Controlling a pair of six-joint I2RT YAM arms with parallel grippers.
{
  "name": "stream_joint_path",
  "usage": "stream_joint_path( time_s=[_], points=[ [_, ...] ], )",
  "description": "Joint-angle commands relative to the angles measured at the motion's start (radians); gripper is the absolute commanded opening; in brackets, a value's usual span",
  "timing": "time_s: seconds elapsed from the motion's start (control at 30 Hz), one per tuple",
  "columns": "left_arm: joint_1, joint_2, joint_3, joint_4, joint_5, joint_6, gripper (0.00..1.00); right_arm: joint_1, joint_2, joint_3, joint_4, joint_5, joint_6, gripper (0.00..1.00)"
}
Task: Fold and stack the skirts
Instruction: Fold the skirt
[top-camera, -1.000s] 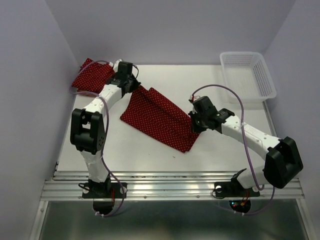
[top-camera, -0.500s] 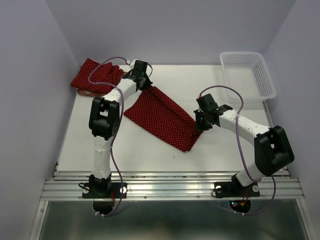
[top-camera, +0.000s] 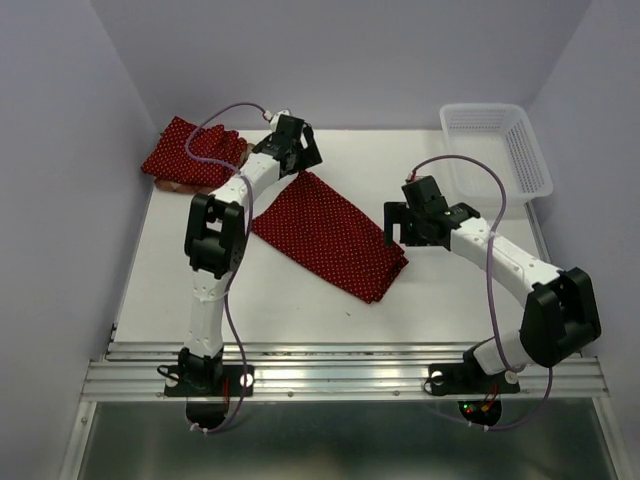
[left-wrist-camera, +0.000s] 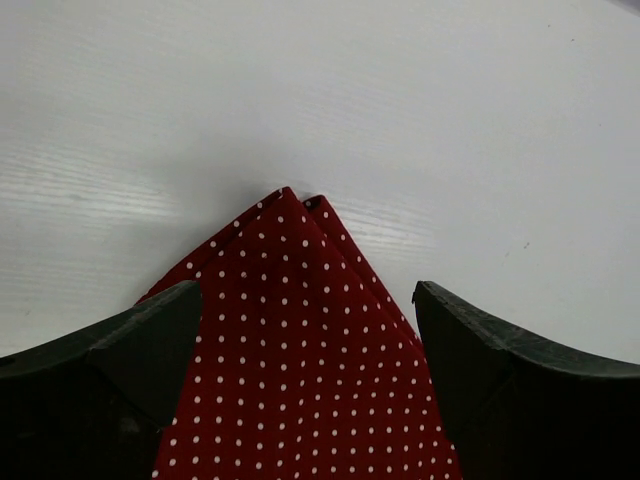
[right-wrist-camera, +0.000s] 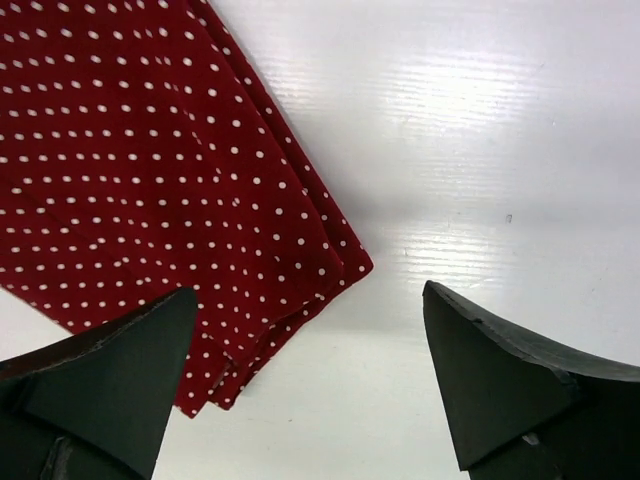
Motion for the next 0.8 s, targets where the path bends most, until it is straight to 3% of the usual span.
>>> stream_joint_path(
  time_s=[0.0, 0.13, 0.2, 0.3, 0.53, 0.77],
  points=[
    [-0.013, -0.199, -0.052, 0.002, -0.058, 0.066, 0.99, -0.005, -0.108, 0.0, 0.024, -0.057, -0.02, 1.0],
    [-0.013, -0.322, -0.245, -0.021, -0.142, 0.085, 0.99, -0.005, -0.208, -0.098, 0.176, -0.392, -0.024, 1.0],
    [-0.008, -0.357, -0.313, -0.012, -0.155, 0.115, 0.99, -0.005, -0.24, -0.15, 0.208, -0.489, 0.012, 1.0],
    [0.004, -0.402, -0.419, 0.01, -0.121, 0.19, 0.99, -0.005, -0.267, -0.216, 0.208, -0.475, 0.053, 1.0],
    [0.108, -0.347, -0.493, 0.116, 0.205, 0.404, 0.99, -0.005, -0.313, -0.321, 0.196, -0.35, 0.185, 1.0],
    [0.112, -0.255, -0.437, 0.083, 0.206, 0.47, 0.99, -0.005, -0.233, -0.398, 0.311, -0.318, 0.277, 1.0]
  ],
)
